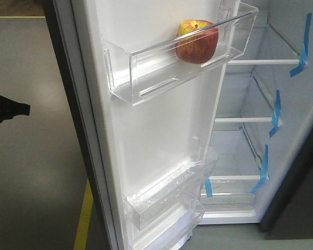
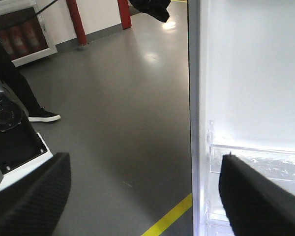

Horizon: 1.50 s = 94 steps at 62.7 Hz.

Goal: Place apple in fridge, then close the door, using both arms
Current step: 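Extend the left gripper toward the outer edge of the refrigerator door, then push the refrigerator door shut with the left gripper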

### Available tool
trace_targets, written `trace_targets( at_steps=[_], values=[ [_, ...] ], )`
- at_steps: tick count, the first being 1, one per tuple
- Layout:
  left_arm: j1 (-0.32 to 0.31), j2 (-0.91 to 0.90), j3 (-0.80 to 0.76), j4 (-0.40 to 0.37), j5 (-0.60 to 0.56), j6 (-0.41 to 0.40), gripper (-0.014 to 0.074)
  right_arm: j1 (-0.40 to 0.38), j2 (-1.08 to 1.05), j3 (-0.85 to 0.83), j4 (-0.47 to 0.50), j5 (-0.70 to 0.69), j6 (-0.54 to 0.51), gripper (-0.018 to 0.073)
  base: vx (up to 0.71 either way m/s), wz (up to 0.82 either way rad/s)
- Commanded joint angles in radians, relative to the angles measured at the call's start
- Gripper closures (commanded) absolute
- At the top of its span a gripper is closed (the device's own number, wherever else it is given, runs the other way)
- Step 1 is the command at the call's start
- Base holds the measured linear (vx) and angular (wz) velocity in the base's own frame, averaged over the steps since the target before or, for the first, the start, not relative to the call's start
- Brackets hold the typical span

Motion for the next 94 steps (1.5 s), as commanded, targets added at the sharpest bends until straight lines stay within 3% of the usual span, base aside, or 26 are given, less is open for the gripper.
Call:
trace_targets(
  at_steps=[1,16,34,52,70,82,94],
  values=[
    [-0.016,0.023,-0.09,-0.111,0.015,0.097,0.0582,-0.005,0.016,-0.021,0.043,-0.047,-0.001,-0.0027,0.0,0.0],
    [-0.027,0.194,-0.269,-0.419,0.141,0.287,0.0582,-0.005,0.016,-0.021,0.043,-0.047,-0.001,-0.0027,0.0,0.0],
    [-0.04,0.347,-0.443,-0.651,0.227,0.348,0.0582,-0.005,0.016,-0.021,0.043,-0.047,-0.001,-0.0027,0.0,0.0],
    [-0.116,0.361,-0.482,-0.68,0.307,0.398,0.0582,-0.005,0.016,-0.021,0.043,-0.047,-0.001,-0.0027,0.0,0.0],
    [-0.131,0.337,-0.481,-0.746,0.417,0.485,0.0583,-0.005,0.016,-0.021,0.043,-0.047,-0.001,-0.0027,0.0,0.0],
    [-0.154,0.304,-0.481,-0.757,0.459,0.487,0.0604,-0.005,0.016,-0.021,0.043,-0.048,-0.001,-0.0027,0.0,0.0],
    [-0.227,0.283,-0.481,-0.759,0.466,0.495,0.0604,-0.005,0.016,-0.021,0.043,-0.047,-0.001,-0.0027,0.0,0.0]
  ],
)
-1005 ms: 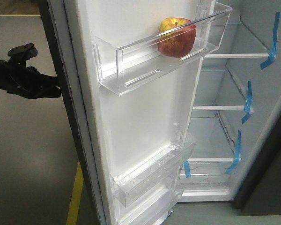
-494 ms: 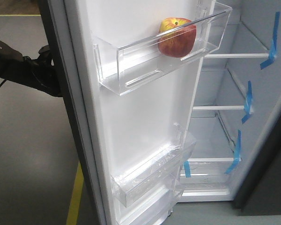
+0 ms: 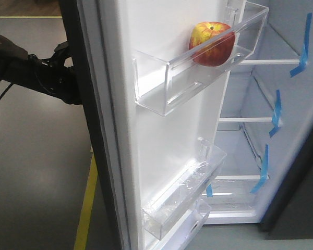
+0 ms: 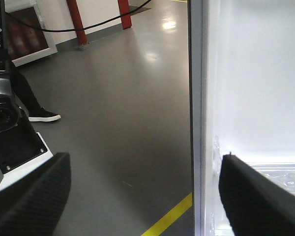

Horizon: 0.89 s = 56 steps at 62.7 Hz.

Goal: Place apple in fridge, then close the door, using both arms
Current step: 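Push the refrigerator door shut with the left gripper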

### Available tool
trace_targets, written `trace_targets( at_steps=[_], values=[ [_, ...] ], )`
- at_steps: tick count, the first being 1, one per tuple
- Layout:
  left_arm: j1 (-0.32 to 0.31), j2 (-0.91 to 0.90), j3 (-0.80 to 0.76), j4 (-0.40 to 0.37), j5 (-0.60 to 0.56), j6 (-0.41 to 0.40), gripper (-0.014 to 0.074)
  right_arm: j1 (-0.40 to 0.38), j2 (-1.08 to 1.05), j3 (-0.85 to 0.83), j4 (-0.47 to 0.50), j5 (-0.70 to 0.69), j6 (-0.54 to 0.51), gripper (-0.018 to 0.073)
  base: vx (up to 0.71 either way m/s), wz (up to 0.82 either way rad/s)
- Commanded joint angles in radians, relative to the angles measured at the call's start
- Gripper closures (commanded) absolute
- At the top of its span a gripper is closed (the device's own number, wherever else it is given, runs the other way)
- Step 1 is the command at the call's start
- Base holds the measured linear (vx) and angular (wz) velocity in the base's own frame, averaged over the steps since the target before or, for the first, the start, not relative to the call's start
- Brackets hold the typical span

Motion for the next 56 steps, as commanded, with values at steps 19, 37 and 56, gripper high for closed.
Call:
trace_targets(
  at_steps=[19,37,56],
  values=[
    [-0.181,-0.087,-0.029,-0.104,0.009,0.02,0.0604,-0.005,0.016,-0.021,0.043,-0.049,-0.001,-0.0027,0.0,0.0],
    [-0.34,-0.087,-0.029,-0.136,-0.027,0.022,0.0604,-0.005,0.016,-0.021,0.043,-0.049,-0.001,-0.0027,0.0,0.0],
    [-0.533,-0.087,-0.029,-0.148,-0.184,0.028,0.0603,-0.005,0.016,-0.021,0.043,-0.049,-0.001,-0.0027,0.0,0.0]
  ],
)
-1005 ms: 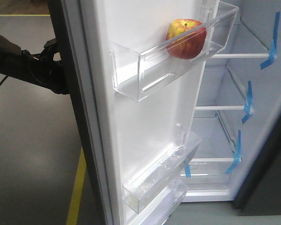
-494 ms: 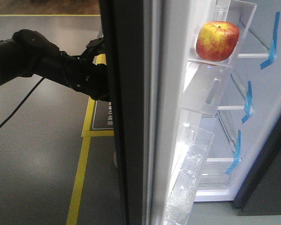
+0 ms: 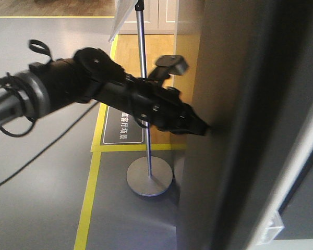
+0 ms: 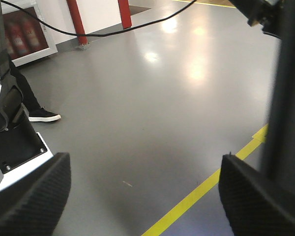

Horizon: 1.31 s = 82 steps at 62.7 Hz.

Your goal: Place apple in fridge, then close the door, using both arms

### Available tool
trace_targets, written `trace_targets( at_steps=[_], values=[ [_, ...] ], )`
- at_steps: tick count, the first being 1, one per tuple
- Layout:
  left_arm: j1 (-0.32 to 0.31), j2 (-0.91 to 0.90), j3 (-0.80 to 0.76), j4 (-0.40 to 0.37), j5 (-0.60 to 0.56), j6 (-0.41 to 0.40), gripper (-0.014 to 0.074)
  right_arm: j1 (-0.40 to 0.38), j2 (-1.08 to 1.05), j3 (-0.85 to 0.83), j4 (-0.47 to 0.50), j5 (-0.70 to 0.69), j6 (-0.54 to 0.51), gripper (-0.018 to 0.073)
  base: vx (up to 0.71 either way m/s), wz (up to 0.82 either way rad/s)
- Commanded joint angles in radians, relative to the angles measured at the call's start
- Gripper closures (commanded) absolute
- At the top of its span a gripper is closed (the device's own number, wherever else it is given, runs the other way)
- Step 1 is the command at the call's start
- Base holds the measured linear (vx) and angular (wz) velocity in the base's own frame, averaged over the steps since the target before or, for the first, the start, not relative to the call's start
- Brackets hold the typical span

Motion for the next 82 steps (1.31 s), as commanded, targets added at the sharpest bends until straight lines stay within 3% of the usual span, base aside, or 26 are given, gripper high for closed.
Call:
trace_targets(
  at_steps=[1,11,28,32,43,49,69,82],
  values=[
    [-0.085,-0.059,-0.029,-0.088,-0.062,0.004,0.0603,-0.005,0.016,-0.021,0.043,-0.049,-0.001,-0.0027,0.0,0.0],
    [-0.149,-0.059,-0.029,-0.081,-0.107,0.004,0.0603,-0.005,0.016,-0.021,0.043,-0.049,-0.001,-0.0027,0.0,0.0],
    [-0.156,-0.066,-0.029,-0.048,-0.084,-0.012,0.0603,-0.005,0.016,-0.021,0.043,-0.049,-0.001,-0.0027,0.0,0.0],
    [-0.156,-0.08,-0.029,0.033,-0.098,-0.059,0.0603,-0.005,0.016,-0.021,0.043,-0.049,-0.001,-0.0027,0.0,0.0],
    [-0.157,-0.159,-0.027,0.383,-0.123,-0.308,0.0603,-0.005,0.016,-0.021,0.043,-0.049,-0.001,-0.0027,0.0,0.0],
    [-0.161,-0.217,0.018,0.511,-0.14,-0.4,0.0603,-0.005,0.016,-0.021,0.043,-0.049,-0.001,-0.0027,0.0,0.0],
    [-0.139,-0.498,0.393,0.7,-0.31,-0.479,0.0603,-0.005,0.016,-0.021,0.043,-0.049,-0.001,-0.0027,0.0,0.0],
    [-0.061,-0.662,0.588,0.823,-0.322,-0.593,0.0603,-0.005,0.016,-0.021,0.043,-0.049,-0.001,-0.0027,0.0,0.0]
  ],
)
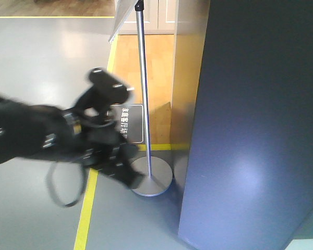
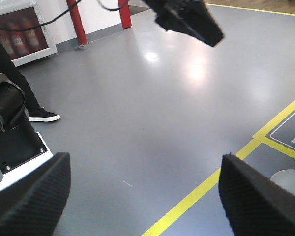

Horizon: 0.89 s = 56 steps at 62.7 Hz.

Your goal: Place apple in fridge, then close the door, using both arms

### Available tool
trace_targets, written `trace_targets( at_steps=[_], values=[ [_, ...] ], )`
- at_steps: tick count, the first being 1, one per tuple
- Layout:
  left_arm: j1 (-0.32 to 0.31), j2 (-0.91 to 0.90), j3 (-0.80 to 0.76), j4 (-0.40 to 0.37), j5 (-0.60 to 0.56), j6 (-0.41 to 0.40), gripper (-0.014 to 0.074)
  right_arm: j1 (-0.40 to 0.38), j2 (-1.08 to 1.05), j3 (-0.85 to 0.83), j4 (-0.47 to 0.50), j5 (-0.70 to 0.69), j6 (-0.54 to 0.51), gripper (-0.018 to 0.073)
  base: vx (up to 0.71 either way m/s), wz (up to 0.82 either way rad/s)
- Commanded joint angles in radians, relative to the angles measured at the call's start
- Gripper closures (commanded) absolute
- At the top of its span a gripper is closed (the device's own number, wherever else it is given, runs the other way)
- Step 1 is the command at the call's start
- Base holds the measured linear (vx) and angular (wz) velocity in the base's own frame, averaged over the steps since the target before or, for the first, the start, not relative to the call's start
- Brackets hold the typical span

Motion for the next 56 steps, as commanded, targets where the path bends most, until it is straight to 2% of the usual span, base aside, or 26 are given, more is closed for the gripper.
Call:
trace_targets(
  at_steps=[1,28,33,44,49,56],
  values=[
    [0.04,-0.098,0.043,0.037,-0.065,-0.045,0.0603,-0.005,0.016,-0.021,0.043,-0.049,-0.001,-0.0027,0.0,0.0],
    [0.313,-0.329,0.293,0.067,-0.084,-0.051,0.0603,-0.005,0.016,-0.021,0.065,-0.051,-0.001,-0.0027,0.0,0.0],
    [0.333,-0.339,0.312,0.067,-0.092,-0.051,0.0603,-0.005,0.016,-0.021,0.067,-0.055,-0.001,-0.0027,0.0,0.0],
    [0.333,-0.337,0.314,0.066,-0.056,-0.052,0.0603,-0.005,0.016,-0.021,0.063,-0.083,0.011,-0.0023,0.0,0.0],
    [0.333,-0.337,0.314,0.066,-0.032,-0.052,0.0603,-0.005,0.02,-0.021,0.001,-0.108,0.072,0.0003,0.0,0.0],
    [0.333,-0.337,0.314,0.066,-0.029,-0.052,0.0603,-0.005,0.059,-0.021,-0.148,-0.141,0.224,0.0073,0.0,0.0]
  ],
)
